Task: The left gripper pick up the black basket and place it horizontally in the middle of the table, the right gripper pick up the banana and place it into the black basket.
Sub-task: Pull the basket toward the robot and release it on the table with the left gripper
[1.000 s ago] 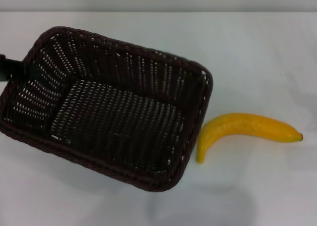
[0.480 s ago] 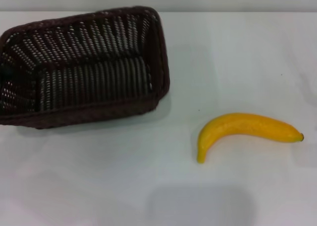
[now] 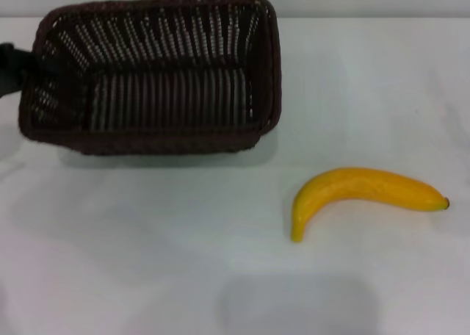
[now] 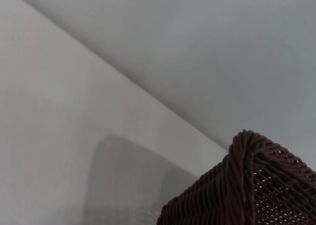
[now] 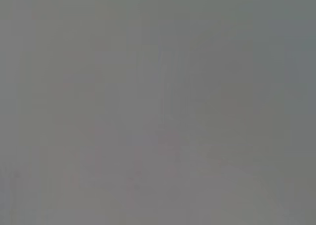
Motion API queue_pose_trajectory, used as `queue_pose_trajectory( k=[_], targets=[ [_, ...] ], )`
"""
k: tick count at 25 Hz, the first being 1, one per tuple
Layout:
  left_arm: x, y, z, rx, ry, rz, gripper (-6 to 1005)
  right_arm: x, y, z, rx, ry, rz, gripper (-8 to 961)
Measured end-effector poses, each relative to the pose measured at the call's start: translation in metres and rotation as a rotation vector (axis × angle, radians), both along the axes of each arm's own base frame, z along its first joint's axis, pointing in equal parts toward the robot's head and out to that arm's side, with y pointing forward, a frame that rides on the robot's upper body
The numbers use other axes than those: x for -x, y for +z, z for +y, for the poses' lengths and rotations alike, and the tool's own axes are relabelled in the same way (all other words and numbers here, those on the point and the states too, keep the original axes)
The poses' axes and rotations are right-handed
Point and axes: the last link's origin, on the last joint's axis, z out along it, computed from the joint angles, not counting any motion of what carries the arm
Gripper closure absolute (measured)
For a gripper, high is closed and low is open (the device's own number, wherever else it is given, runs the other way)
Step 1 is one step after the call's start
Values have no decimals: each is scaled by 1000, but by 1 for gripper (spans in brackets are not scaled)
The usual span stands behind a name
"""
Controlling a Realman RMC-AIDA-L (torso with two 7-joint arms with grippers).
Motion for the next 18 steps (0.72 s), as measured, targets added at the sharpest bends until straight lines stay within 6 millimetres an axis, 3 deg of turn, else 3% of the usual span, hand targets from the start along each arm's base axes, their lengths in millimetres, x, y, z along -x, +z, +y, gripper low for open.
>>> queue_pose_trajectory(
  k=[4, 9, 18],
  targets=[
    [-16, -11, 20, 11, -14, 31, 779, 0, -1, 0, 2, 0, 1, 96],
    [-34, -28, 29, 80, -46, 65, 774, 0, -1, 0, -1, -4, 5, 96],
    [-39, -35, 30, 116, -24, 74, 766, -2, 3, 0, -18, -11, 9, 95]
  ],
)
